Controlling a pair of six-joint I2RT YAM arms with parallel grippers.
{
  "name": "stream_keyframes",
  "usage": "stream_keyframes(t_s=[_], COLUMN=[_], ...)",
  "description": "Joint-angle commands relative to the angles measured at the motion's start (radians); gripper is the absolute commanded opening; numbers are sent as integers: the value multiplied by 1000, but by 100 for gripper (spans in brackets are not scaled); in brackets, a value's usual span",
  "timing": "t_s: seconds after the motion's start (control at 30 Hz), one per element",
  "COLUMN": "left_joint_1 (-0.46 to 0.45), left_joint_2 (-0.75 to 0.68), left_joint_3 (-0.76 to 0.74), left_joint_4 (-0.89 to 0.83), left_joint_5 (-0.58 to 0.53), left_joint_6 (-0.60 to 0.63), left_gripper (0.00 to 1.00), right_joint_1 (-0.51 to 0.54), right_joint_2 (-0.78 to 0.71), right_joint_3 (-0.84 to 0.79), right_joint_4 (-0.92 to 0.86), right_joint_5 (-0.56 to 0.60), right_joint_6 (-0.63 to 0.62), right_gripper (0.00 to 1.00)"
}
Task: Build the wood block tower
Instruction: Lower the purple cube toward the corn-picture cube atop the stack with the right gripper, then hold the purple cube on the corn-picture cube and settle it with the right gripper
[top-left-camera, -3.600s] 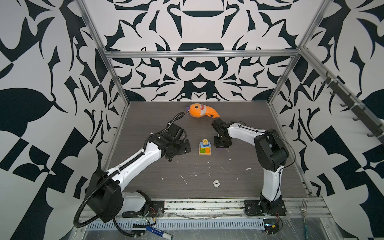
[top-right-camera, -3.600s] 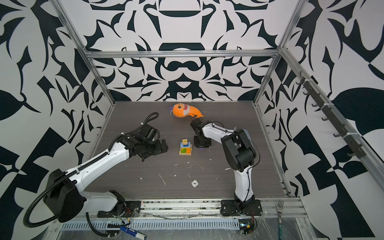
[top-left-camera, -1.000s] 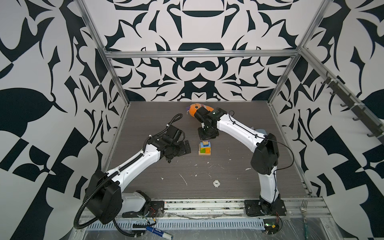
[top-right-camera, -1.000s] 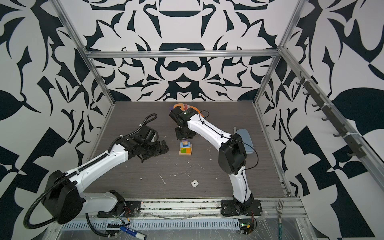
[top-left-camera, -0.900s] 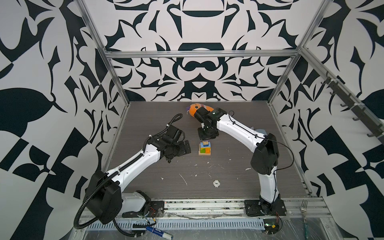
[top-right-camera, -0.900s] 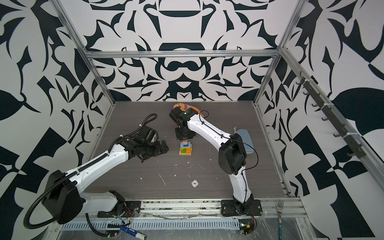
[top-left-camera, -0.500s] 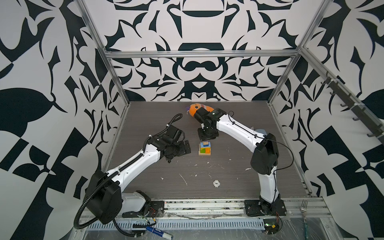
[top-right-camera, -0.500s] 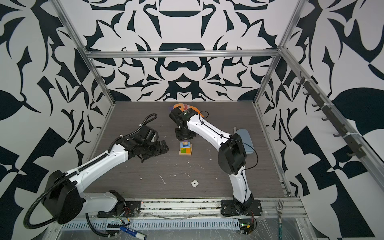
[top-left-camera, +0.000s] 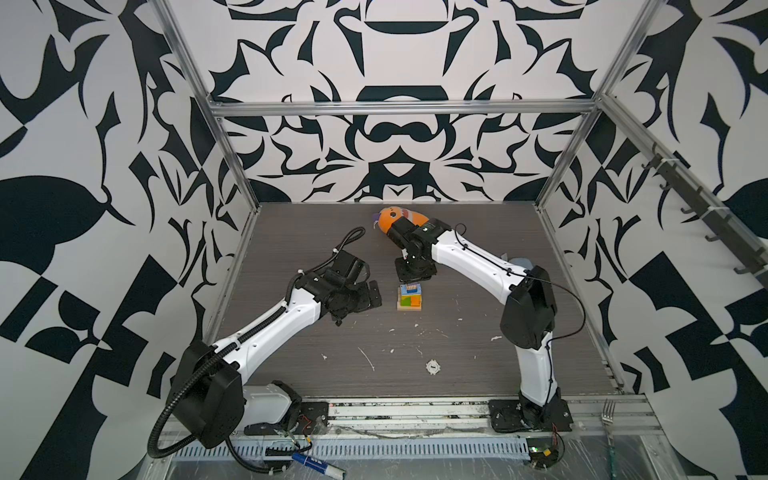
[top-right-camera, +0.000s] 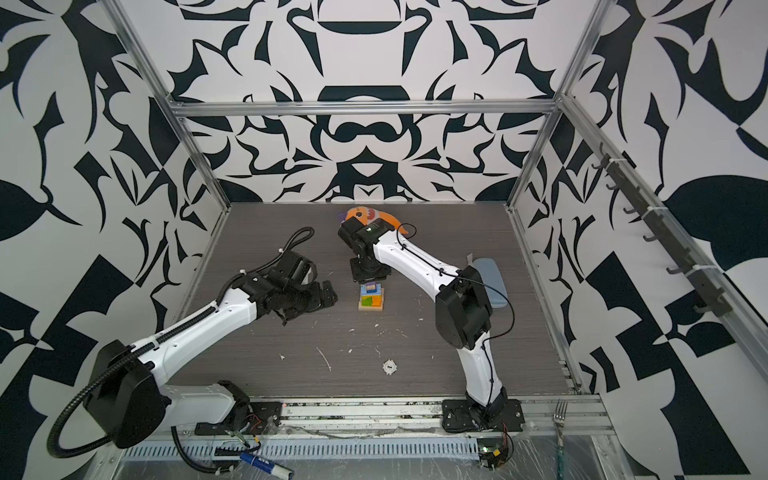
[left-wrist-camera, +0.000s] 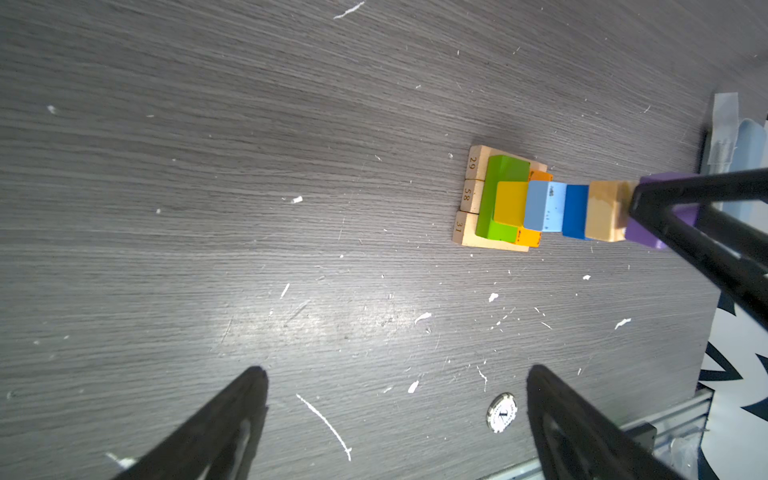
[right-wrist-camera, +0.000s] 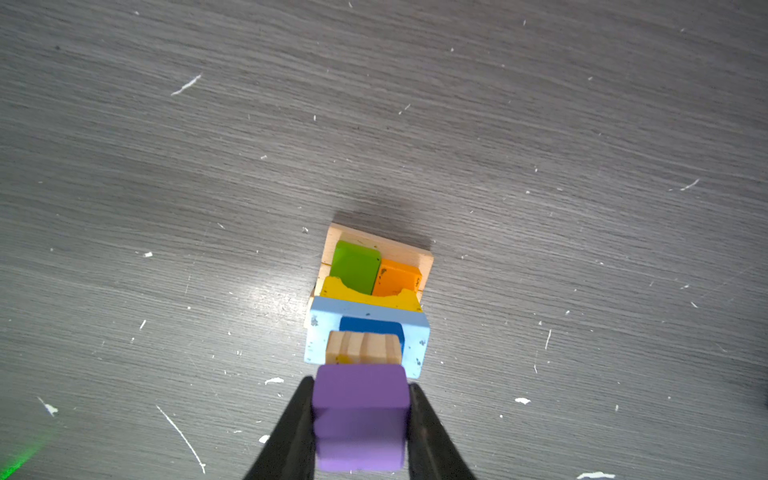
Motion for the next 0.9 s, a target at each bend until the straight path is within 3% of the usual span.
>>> stream_keyframes(t_s=[0.0,0.87], left_joint_1=[5,4], left_joint_2=[2,0], left_joint_3=[-6,-9], left_joint_4=[3,4], left_joint_5=[4,3], left_joint_6=[-2,-4], left_gripper=[100,100], right_joint_1=[6,14], right_joint_2=[-1,-11], right_joint_3=[-1,-1], right_joint_4=[1,-6], right_joint_5=[7,11], right_joint_6=[13,17], right_gripper=[35,37])
